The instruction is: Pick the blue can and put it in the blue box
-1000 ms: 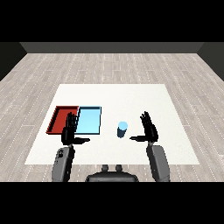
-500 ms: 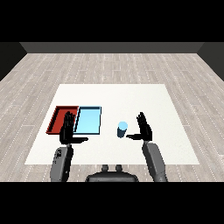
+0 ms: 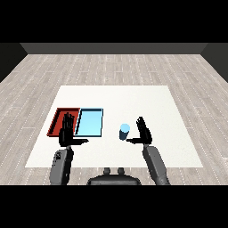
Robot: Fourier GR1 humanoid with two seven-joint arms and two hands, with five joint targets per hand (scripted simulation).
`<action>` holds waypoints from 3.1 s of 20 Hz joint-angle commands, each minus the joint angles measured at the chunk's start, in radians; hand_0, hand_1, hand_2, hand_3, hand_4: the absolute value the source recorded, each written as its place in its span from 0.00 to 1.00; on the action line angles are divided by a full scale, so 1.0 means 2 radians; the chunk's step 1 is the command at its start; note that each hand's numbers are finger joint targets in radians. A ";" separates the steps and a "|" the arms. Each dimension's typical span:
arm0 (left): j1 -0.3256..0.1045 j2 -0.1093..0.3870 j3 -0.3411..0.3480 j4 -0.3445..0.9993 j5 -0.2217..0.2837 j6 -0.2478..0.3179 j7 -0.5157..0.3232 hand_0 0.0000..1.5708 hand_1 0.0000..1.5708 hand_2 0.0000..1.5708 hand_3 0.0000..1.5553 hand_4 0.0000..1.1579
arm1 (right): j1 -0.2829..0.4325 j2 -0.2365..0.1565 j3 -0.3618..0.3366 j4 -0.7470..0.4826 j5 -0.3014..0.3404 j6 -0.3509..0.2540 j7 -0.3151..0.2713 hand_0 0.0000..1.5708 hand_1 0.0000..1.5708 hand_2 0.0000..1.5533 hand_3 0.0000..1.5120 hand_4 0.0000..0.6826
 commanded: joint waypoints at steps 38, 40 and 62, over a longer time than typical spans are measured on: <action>0.026 -0.014 -0.014 -0.025 -0.016 0.017 -0.011 0.00 0.00 0.00 0.00 0.00 | -0.147 0.004 0.124 0.215 -0.121 -0.056 -0.094 0.00 0.00 0.00 0.00 0.00; -0.006 -0.008 -0.009 0.021 -0.020 0.009 -0.029 0.00 0.00 0.00 0.00 0.00 | -0.136 0.004 0.153 0.185 -0.132 -0.090 -0.079 0.00 0.00 0.00 0.00 0.00; 0.026 -0.004 -0.018 -0.004 -0.011 -0.006 -0.015 0.00 0.00 0.00 0.00 0.00 | -0.164 0.003 0.118 0.168 -0.039 -0.169 -0.032 0.96 0.96 0.94 0.94 0.96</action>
